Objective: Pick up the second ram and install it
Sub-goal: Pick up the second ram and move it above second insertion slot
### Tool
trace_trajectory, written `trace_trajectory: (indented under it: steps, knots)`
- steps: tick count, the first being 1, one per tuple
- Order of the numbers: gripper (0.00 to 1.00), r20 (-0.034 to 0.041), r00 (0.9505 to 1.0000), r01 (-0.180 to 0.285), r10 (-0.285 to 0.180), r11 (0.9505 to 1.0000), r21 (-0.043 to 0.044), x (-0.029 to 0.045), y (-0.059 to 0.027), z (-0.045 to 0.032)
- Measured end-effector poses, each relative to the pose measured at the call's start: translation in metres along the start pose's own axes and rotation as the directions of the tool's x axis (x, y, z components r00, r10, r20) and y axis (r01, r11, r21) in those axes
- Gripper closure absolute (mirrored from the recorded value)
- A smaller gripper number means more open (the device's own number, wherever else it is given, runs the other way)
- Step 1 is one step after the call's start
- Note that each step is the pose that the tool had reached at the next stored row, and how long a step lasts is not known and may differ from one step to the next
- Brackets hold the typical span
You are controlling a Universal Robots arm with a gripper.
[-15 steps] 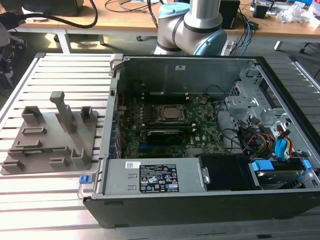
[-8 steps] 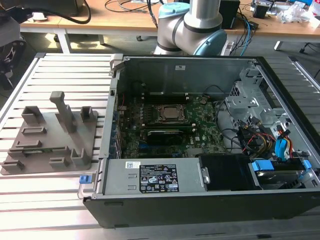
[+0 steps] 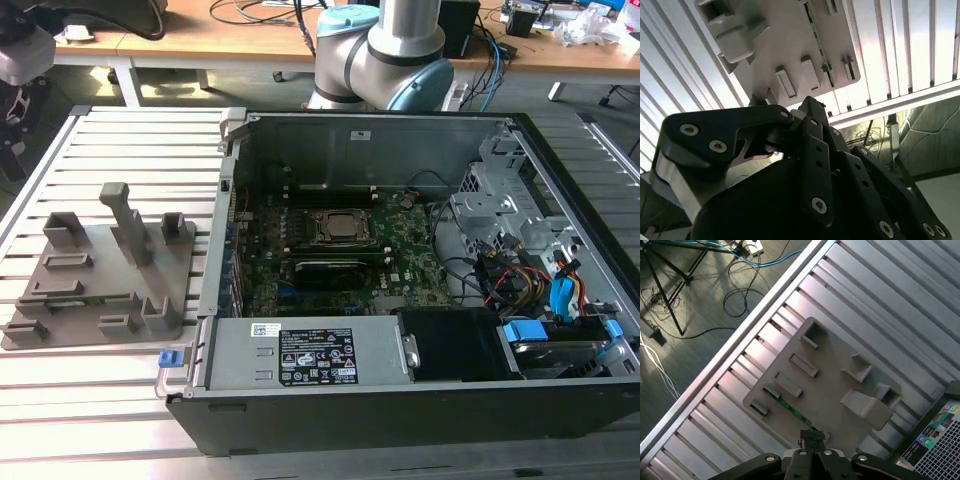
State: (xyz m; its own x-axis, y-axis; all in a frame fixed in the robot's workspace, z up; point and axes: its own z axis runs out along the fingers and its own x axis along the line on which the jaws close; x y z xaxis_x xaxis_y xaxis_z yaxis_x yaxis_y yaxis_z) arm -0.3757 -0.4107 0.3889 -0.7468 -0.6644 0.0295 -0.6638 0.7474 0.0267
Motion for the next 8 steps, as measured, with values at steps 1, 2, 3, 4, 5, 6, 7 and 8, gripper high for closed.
trace_trajectory:
  steps: [1, 2, 3, 4, 5, 6, 7, 8]
  knots:
    - [0.89, -0.0006, 0.9997, 0.025, -0.025, 0.9997, 0.0008, 0.0000, 0.0000, 0.0000]
    - [0.89, -0.0013, 0.9987, 0.051, -0.051, 0.9987, 0.0015, 0.0000, 0.0000, 0.0000]
    - [0.89, -0.0020, 0.9972, 0.074, -0.074, 0.9972, 0.0021, 0.0000, 0.0000, 0.0000]
    - [0.89, -0.0025, 0.9958, 0.092, -0.092, 0.9958, 0.0026, 0.0000, 0.0000, 0.0000]
    - [0.89, -0.0029, 0.9947, 0.103, -0.103, 0.9947, 0.0029, 0.0000, 0.0000, 0.0000]
    - [0.89, -0.0039, 0.9907, 0.136, -0.136, 0.9907, 0.0038, 0.0000, 0.0000, 0.0000]
    - [0.89, -0.0048, 0.9867, 0.163, -0.163, 0.9867, 0.0045, 0.0000, 0.0000, 0.0000]
    - [0.89, -0.0057, 0.9812, 0.193, -0.193, 0.9811, 0.0052, 0.0000, 0.0000, 0.0000]
